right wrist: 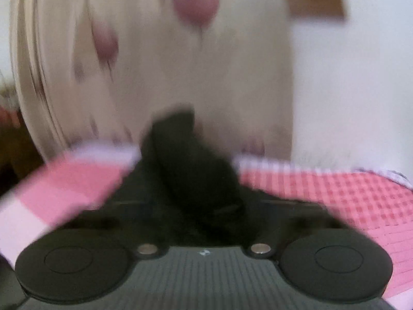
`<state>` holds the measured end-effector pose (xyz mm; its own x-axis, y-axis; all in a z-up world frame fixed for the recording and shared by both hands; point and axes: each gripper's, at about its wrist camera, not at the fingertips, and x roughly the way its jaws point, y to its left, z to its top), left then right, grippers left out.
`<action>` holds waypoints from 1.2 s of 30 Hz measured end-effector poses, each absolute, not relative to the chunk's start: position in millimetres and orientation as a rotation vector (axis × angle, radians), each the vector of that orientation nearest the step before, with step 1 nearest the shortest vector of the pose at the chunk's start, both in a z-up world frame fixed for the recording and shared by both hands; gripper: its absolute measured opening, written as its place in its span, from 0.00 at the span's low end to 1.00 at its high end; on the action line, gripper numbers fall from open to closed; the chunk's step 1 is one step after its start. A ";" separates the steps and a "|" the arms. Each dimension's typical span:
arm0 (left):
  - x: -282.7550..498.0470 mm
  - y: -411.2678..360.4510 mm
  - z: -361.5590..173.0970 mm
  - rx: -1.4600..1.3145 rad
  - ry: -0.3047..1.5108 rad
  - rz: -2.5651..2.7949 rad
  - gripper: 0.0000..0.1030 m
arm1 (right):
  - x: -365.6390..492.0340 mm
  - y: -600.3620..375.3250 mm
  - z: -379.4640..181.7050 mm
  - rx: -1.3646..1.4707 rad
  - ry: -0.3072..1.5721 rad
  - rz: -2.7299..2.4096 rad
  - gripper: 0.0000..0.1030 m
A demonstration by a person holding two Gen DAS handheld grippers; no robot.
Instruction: Fold large clothes
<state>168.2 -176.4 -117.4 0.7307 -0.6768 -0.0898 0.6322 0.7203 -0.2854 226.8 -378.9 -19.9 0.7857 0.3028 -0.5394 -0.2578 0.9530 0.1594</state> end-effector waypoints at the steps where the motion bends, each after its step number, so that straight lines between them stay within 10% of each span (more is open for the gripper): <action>1: 167.4 -176.4 -117.0 -0.237 0.193 -0.720 1.00 | 229.0 -374.3 -21.5 0.045 0.595 0.286 0.09; 22: 176.7 -186.9 -116.2 -0.116 0.260 -0.631 1.00 | 196.6 -478.6 -121.4 0.617 0.480 0.233 0.14; 26: 178.0 -183.9 -120.4 -0.125 0.262 -0.620 1.00 | 160.9 -491.3 -93.7 0.629 0.421 0.182 0.33; 30: 176.7 -182.7 -119.8 -0.139 0.259 -0.616 1.00 | 108.2 -495.1 -76.5 0.575 0.451 0.116 0.94; 36: 176.6 -181.5 -120.9 -0.138 0.248 -0.615 1.00 | 70.3 -455.1 -83.8 0.582 0.594 0.242 0.81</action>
<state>176.6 -181.5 -120.9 0.7887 -0.5851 -0.1884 0.5522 0.8091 -0.2012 70.3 -455.1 -83.8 0.8067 0.3755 -0.4562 -0.0506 0.8132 0.5798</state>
